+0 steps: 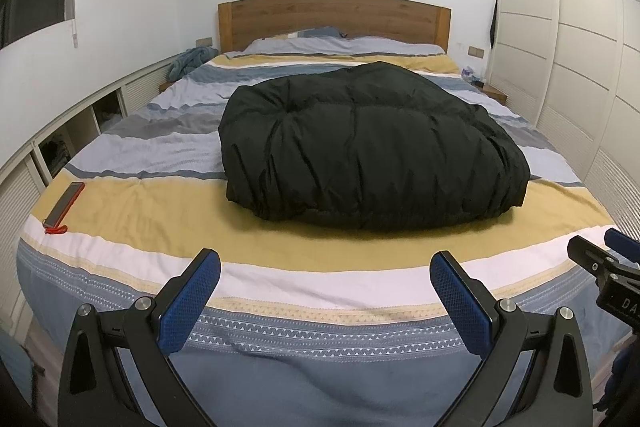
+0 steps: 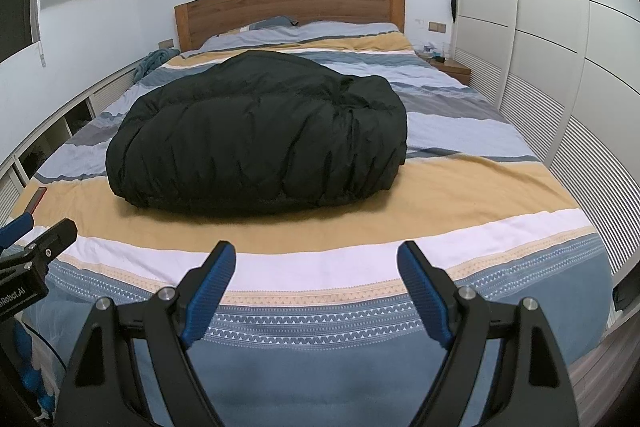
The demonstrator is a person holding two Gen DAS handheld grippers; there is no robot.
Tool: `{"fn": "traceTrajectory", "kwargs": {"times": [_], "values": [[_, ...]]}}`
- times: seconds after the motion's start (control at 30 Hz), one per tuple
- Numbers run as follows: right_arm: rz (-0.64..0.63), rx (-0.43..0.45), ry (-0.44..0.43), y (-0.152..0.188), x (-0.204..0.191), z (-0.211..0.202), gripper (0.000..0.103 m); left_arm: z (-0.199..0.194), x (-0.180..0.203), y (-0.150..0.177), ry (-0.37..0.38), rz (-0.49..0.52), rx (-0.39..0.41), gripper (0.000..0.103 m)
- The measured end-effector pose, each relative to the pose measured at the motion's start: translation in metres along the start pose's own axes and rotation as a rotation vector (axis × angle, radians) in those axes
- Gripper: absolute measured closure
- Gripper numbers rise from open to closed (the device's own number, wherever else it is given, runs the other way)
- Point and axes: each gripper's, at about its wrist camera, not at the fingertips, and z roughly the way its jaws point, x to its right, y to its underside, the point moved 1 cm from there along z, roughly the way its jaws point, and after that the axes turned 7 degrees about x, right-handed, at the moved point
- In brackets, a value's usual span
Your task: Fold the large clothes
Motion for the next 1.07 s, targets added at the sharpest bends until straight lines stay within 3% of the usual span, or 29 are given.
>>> {"fn": "traceTrajectory", "kwargs": {"times": [1.07], "values": [[0.013, -0.018, -0.001, 0.004, 0.016, 0.006, 0.02, 0.003, 0.004, 0.003, -0.009, 0.027, -0.018, 0.001]]}}
